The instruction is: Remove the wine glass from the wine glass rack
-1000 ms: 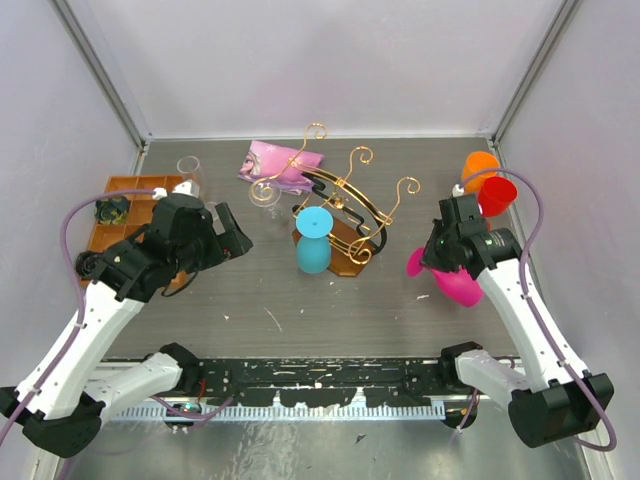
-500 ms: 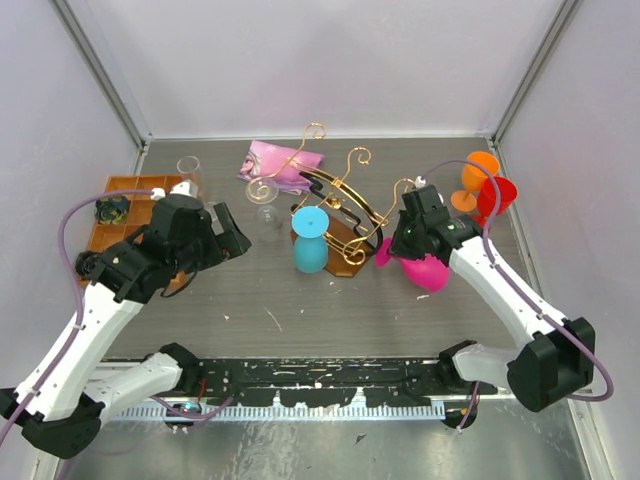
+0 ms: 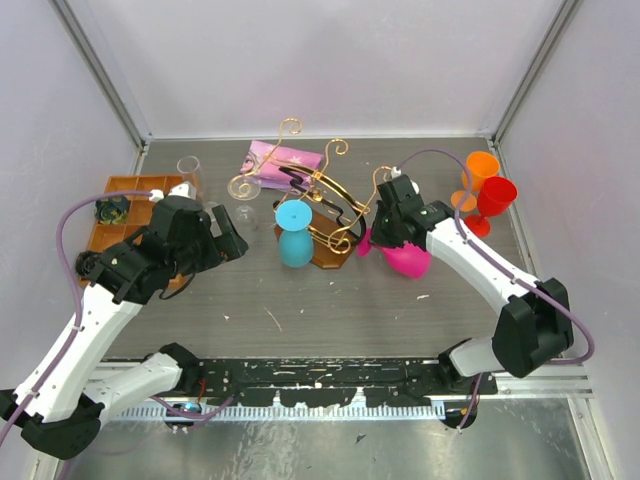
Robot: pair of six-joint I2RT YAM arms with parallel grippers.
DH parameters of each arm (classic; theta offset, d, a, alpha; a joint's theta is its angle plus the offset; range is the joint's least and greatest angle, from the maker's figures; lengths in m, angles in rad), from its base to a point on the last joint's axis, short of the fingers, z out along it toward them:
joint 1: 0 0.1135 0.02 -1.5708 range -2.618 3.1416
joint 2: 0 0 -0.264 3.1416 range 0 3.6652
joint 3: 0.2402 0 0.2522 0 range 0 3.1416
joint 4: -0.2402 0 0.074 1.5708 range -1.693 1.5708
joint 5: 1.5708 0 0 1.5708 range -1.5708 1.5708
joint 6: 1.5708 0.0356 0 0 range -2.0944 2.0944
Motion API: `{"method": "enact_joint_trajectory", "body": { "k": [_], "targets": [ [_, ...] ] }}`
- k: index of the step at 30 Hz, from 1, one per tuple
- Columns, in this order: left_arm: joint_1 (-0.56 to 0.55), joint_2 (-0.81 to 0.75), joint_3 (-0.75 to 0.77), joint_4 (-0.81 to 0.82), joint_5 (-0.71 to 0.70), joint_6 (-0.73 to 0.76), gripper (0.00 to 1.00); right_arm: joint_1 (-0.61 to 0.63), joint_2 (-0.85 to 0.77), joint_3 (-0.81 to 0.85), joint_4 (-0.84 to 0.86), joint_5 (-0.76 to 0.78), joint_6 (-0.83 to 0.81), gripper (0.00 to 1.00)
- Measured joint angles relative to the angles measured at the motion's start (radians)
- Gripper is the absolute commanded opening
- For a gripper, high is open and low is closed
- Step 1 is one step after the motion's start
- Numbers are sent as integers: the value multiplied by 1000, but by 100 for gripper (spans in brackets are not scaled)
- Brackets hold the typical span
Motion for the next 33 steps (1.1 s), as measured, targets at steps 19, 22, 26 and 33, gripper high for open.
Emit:
{"method": "enact_joint_trajectory", "body": {
  "k": [19, 22, 26, 33],
  "targets": [
    [0, 1, 0, -7, -11, 9, 99, -65, -97, -55, -43, 154, -40, 1],
    [0, 1, 0, -7, -10, 10, 99, -130, -136, -71, -99, 199, -59, 1],
    [0, 1, 0, -6, -10, 9, 99, -171, -138, -78, -181, 293, -71, 1],
    [0, 3, 0, -6, -3, 9, 99, -166, 27, -77, -399, 521, 8, 1]
  ]
}}
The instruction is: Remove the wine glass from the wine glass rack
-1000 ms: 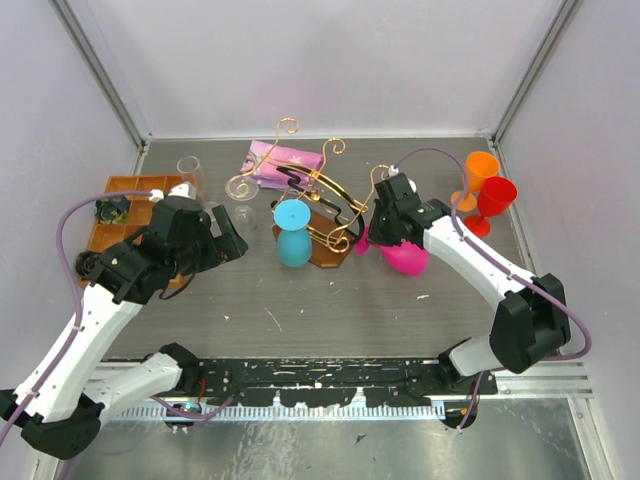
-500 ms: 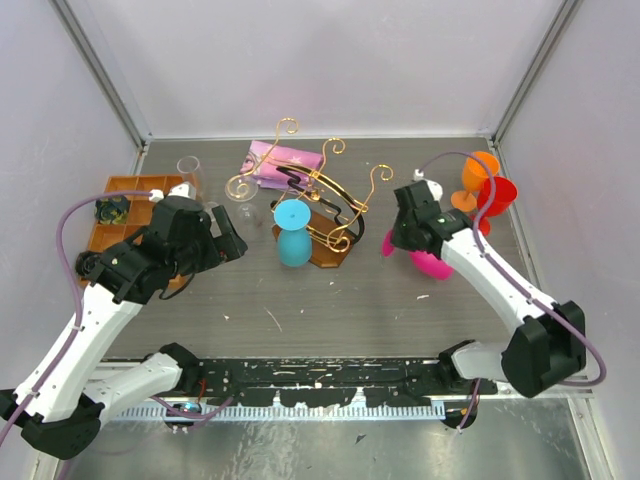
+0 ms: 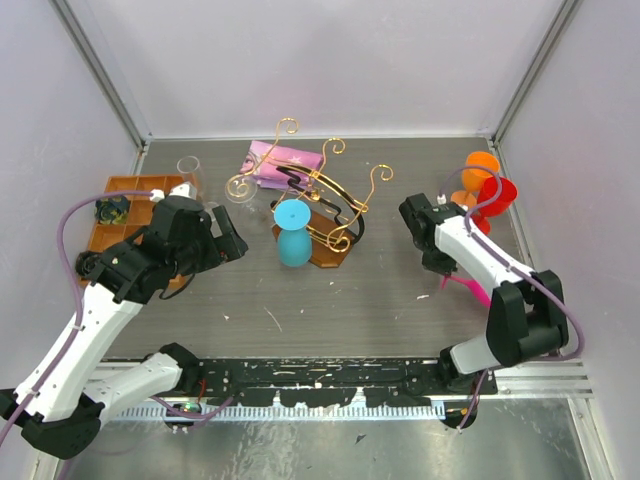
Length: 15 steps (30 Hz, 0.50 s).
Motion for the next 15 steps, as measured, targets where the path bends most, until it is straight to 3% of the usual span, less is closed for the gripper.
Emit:
{"method": "enact_joint_trajectory", "body": {
  "k": [15],
  "targets": [
    [0, -2, 0, 0, 2, 4, 99, 0, 255, -43, -184, 194, 282, 1]
  ]
}}
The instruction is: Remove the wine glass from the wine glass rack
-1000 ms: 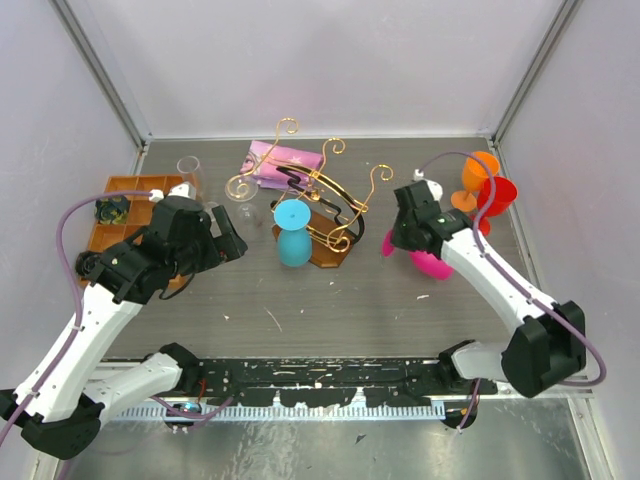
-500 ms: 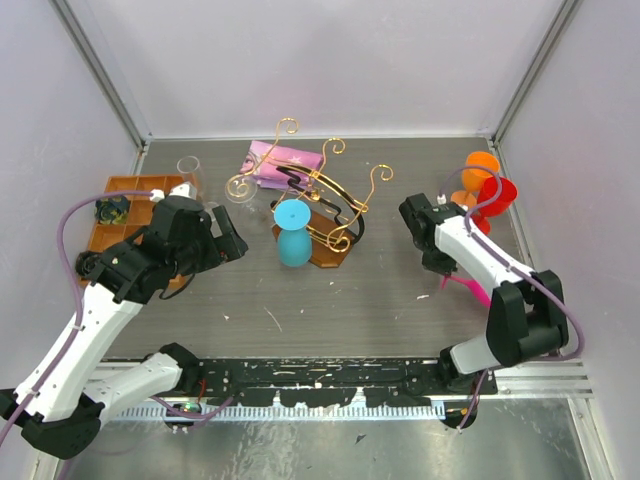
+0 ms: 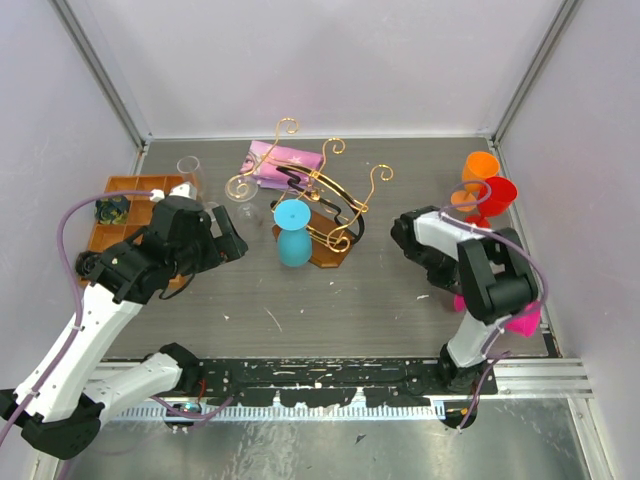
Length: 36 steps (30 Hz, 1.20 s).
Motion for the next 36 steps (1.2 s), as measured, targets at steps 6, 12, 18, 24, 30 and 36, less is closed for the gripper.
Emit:
{"method": "enact_joint_trajectory", "body": {
  "k": [6, 12, 18, 24, 30, 36],
  "targets": [
    [0, 2, 0, 0, 1, 6, 99, 0, 263, 50, -114, 77, 159, 1],
    [0, -1, 0, -1, -11, 22, 99, 2, 365, 80, -169, 103, 212, 1],
    [0, -19, 0, -1, -26, 29, 99, 5, 448, 121, -192, 119, 196, 1],
    [0, -12, 0, -1, -27, 32, 99, 8, 506, 166, -191, 108, 131, 6],
    [0, -13, 0, -1, -36, 42, 99, 11, 510, 171, -172, 96, 84, 8],
    [0, -12, 0, -1, -37, 43, 99, 20, 507, 180, -143, 75, 47, 21]
  ]
}}
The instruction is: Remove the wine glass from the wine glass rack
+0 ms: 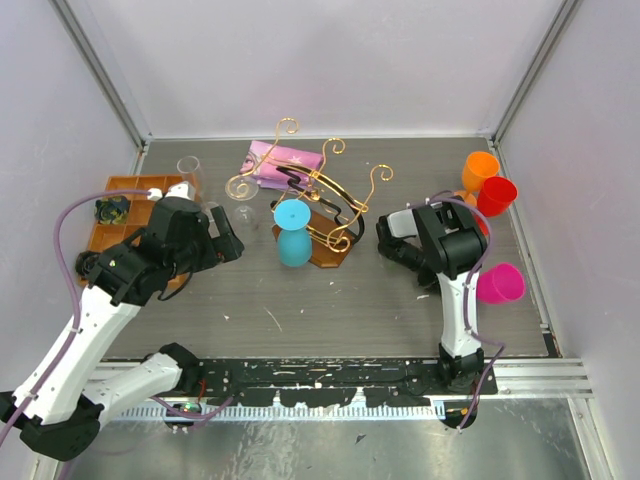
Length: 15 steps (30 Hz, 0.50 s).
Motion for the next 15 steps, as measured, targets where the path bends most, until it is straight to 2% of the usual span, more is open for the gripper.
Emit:
{"method": "enact_joint_trajectory", "body": {
  "k": [5, 9, 15],
  "targets": [
    [0, 2, 0, 0, -1, 1, 99, 21, 0, 8, 51, -29, -23, 36],
    [0, 2, 0, 0, -2, 1, 99, 31, 0, 13, 41, -28, -46, 37],
    [0, 2, 0, 0, -2, 1, 99, 42, -9, 12, 37, -32, -70, 45]
  ]
}}
